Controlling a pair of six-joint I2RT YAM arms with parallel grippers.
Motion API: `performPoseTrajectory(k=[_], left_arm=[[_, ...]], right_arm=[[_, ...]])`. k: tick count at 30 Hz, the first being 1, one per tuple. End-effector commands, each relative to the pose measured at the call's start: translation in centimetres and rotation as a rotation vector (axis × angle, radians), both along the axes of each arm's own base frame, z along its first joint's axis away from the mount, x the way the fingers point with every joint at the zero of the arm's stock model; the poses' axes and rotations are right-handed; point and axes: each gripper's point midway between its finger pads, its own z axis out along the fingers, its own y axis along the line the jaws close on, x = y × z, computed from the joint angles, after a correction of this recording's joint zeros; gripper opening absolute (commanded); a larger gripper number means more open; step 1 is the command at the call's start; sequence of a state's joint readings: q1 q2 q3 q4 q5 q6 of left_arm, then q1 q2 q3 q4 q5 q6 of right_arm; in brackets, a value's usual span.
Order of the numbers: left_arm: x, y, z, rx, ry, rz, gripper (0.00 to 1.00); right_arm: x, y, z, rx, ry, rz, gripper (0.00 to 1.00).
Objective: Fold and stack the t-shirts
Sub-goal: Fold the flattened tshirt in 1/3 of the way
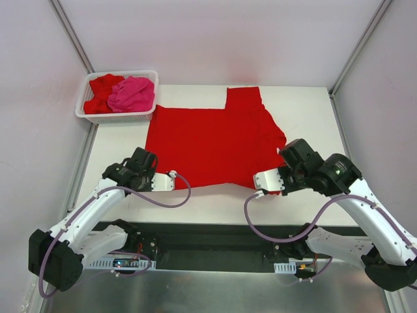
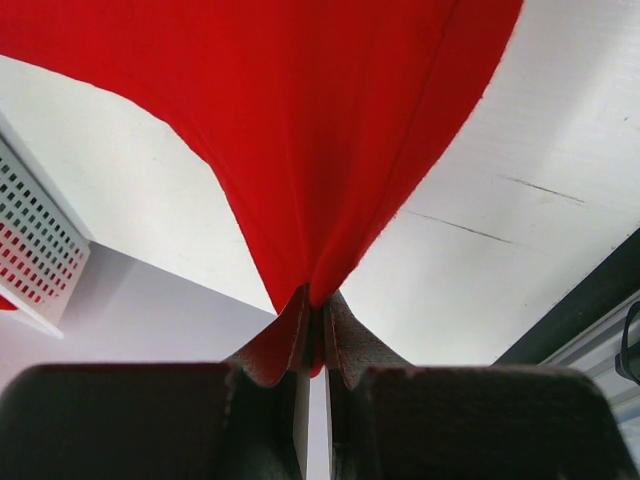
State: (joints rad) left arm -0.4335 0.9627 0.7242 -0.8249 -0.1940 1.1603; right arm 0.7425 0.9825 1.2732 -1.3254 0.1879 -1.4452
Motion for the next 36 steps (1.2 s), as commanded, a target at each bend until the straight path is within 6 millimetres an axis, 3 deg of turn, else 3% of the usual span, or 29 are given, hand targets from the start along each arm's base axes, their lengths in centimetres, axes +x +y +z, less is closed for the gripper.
performPoseTrajectory(k=[1, 7, 13, 17, 24, 31, 36], left_arm=[[0.5, 0.2, 0.3, 0.029, -0.001, 0.036, 0.00], [4.0, -0.4, 1.8, 0.028, -0.124, 0.056, 0.00], [6.5, -1.0, 3.0, 0.018, -0.206, 0.080, 0.00], [7.2, -1.1, 3.2, 0.026, -0.227, 0.077, 0.00], [7.4, -0.9, 2.3, 0.047, -0.225, 0.076, 0.00], [7.3, -0.7, 1.9, 0.058, -0.221, 0.069, 0.00], [7.4, -0.5, 1.6, 0.061, -0.220, 0.075, 0.00]], right_arm=[[-3.4, -4.3, -0.8, -0.173, 0.105, 0.004, 0.01], [-1.8, -4.0, -1.5, -0.165, 0.016, -0.012, 0.01], [-2.2, -3.9, -2.4, -0.177, 0.060, -0.007, 0.01], [-1.7, -3.5, -2.6, -0.170, 0.058, -0.017, 0.01], [1.1, -1.6, -1.8, -0.073, -0.075, -0.075, 0.01], [4.5, 0.1, 0.1, 0.027, -0.255, -0.143, 0.01], [5.6, 0.5, 1.0, 0.063, -0.314, -0.170, 0.01]])
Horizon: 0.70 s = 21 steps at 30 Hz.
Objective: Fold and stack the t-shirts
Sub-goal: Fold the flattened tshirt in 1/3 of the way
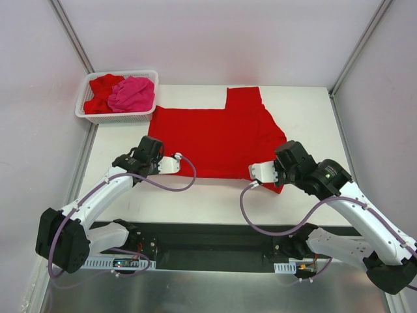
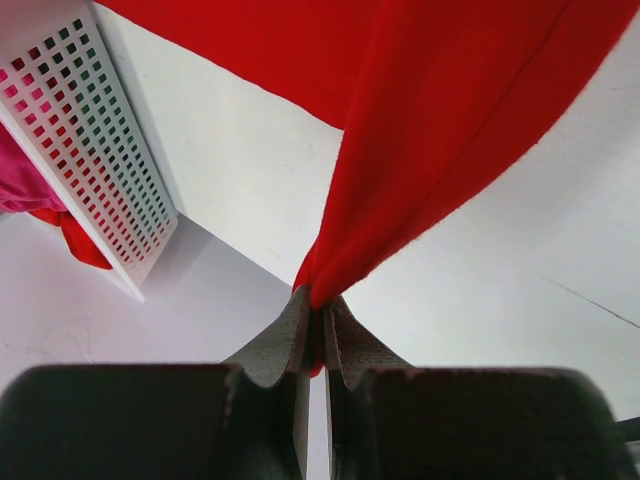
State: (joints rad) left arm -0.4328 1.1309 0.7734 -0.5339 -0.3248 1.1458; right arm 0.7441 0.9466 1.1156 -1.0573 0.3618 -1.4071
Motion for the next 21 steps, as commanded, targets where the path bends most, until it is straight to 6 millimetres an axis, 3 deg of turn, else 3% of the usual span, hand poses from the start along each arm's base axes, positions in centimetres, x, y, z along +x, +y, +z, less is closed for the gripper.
performPoseTrajectory(k=[1, 6, 21], left_arm=[[0.3, 0.5, 0.0, 0.032, -0.013, 0.012, 0.00], [0.3, 0.7, -0.2, 0.033, -0.011, 0.018, 0.00], [1.2, 1.5, -0.6, 0.044, -0.038, 0.051, 0.00]], right_arm=[[1.6, 0.5, 1.8, 0.065, -0.113, -0.048, 0.01], [1.3, 0.8, 1.8, 0.108, -0.127, -0.030, 0.01], [3.4, 1.4, 2.9, 0.118, -0.272, -0.014, 0.01]])
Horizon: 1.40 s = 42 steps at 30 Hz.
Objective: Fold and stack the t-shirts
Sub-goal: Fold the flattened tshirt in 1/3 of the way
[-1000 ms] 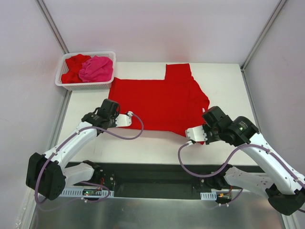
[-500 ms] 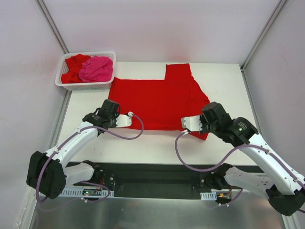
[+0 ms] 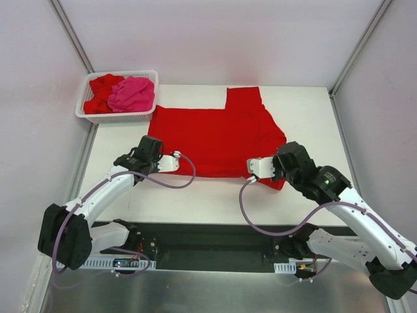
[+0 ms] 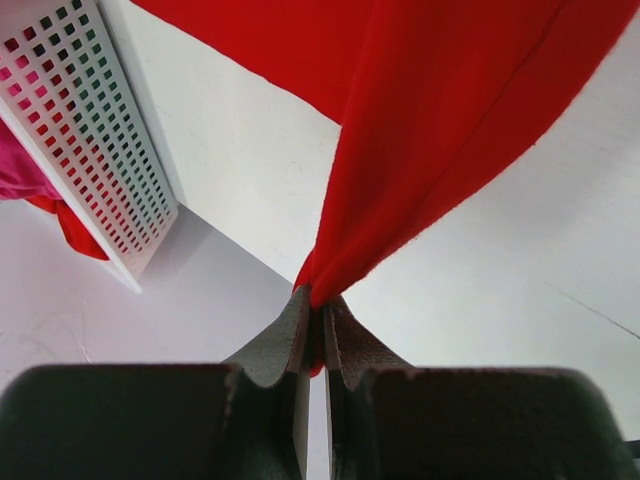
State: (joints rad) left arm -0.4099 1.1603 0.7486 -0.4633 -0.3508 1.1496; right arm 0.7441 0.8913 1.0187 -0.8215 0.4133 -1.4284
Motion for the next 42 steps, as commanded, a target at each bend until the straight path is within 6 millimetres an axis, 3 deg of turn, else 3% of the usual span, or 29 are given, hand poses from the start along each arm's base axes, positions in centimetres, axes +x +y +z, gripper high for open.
performPoseTrajectory(k=[1, 42], left_arm=[[0.3, 0.8, 0.0, 0.029, -0.016, 0.019, 0.00], [2.8, 0.9, 0.6, 0.040, -0.045, 0.043, 0.00]], right_arm=[[1.2, 0.4, 2.1, 0.031, -0.111, 0.004, 0.01], [3.6, 2.0, 2.9, 0.003, -0.235, 0.097, 0.01]])
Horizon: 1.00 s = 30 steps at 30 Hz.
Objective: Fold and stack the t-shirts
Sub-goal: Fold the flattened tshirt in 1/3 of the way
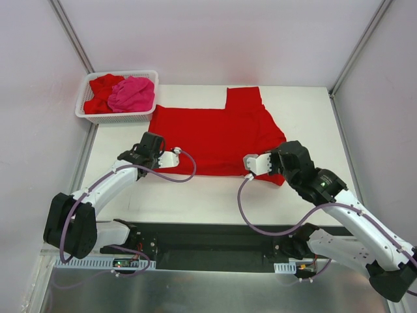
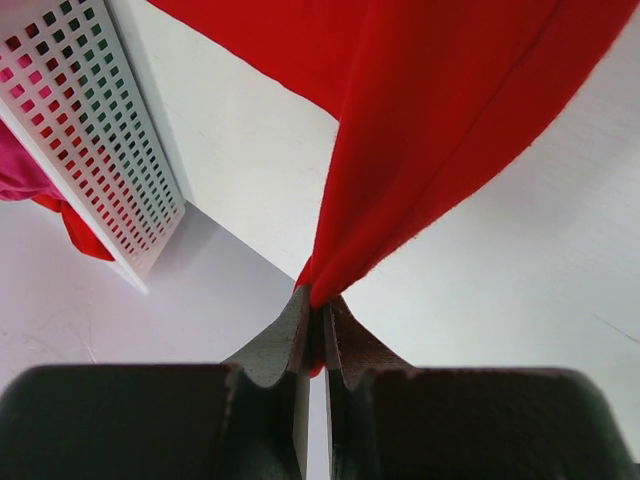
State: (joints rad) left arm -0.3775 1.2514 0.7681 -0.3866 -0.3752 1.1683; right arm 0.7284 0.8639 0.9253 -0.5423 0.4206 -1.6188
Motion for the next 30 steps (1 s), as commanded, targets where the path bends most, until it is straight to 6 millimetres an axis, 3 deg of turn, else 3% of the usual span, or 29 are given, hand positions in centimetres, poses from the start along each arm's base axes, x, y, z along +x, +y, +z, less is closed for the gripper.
performPoseTrajectory(k=[1, 9, 22, 30], left_arm=[[0.8, 0.4, 1.1, 0.014, -0.033, 0.016, 0.00], [1.2, 0.4, 1.3, 0.014, -0.038, 0.012, 0.00], [4.0, 0.0, 2.6, 0.015, -0.070, 0.006, 0.00], [4.1, -0.1, 2.2, 0.018, -0.060, 0.004, 0.00]], right_arm=[[0.8, 0.1, 0.9, 0.015, -0.043, 0.003, 0.01], [1.8, -0.1, 1.2, 0.013, -0.052, 0.000, 0.01], [3.4, -0.5, 1.3, 0.012, -0.055, -0.011, 0.01], [4.8, -0.9, 1.8, 0.019, -0.081, -0.013, 0.01]])
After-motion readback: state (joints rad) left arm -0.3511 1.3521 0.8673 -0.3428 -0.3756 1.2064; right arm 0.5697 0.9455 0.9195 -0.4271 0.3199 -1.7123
